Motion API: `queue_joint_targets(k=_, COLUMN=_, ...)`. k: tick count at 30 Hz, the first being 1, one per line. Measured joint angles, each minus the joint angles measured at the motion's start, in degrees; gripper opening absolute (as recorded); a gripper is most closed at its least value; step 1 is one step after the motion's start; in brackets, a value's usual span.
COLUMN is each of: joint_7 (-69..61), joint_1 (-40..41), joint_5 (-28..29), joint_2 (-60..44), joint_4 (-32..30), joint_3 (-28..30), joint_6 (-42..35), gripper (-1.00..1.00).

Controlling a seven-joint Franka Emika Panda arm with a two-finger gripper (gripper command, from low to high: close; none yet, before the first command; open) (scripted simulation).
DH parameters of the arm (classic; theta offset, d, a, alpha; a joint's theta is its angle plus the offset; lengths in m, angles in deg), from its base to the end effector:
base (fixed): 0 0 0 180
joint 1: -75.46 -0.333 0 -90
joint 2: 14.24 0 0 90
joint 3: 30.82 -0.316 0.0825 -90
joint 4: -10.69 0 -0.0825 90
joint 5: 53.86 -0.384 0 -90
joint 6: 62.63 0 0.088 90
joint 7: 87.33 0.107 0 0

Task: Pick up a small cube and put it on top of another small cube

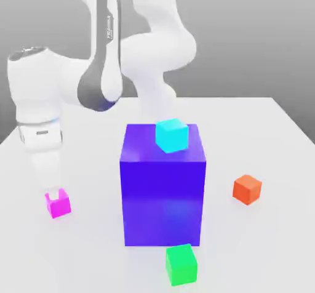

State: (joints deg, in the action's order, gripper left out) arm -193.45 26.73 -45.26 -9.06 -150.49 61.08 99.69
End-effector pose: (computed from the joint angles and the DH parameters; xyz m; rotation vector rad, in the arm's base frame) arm 0.2856 -0.2417 0.2068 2.5470 1.8189 0.0751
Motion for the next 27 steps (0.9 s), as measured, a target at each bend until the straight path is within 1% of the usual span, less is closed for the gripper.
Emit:
queue_joint_targets(k=3, joint_7=-1.13, joint_1=-7.46, joint_5=8.67, joint_2=0.59, joint_4=-0.99, joint_3=11.69, joint_6=0.74, gripper=0.0)
queue_joint_targets(k=5, joint_7=1.18, joint_1=-12.43, joint_5=14.6, joint_2=1.81, joint_4=-0.55, joint_3=18.67, joint_6=1.0, gripper=0.0)
queue_joint_targets(k=10, joint_7=9.81, joint_1=-23.08, joint_5=27.78, joint_2=5.85, joint_4=1.78, joint_3=32.54, joint_6=1.57, gripper=0.0)
queue_joint_targets(k=16, joint_7=19.9, joint_1=-32.72, joint_5=41.4, joint_2=11.16, joint_4=4.49, joint_3=44.92, joint_6=2.54, gripper=0.0)
queue_joint_targets(k=22, joint_7=30.27, joint_1=-39.81, joint_5=54.08, joint_2=17.17, joint_4=6.84, joint_3=54.23, joint_6=3.79, gripper=0.0)
queue_joint_targets(k=23, joint_7=31.36, joint_1=-40.53, joint_5=55.33, joint_2=17.79, joint_4=7.06, joint_3=55.15, joint_6=3.96, gripper=-1.0)
queue_joint_targets(k=27, joint_7=31.32, joint_1=-40.52, joint_5=55.3, joint_2=17.79, joint_4=7.06, joint_3=55.15, joint_6=3.85, gripper=-1.0)
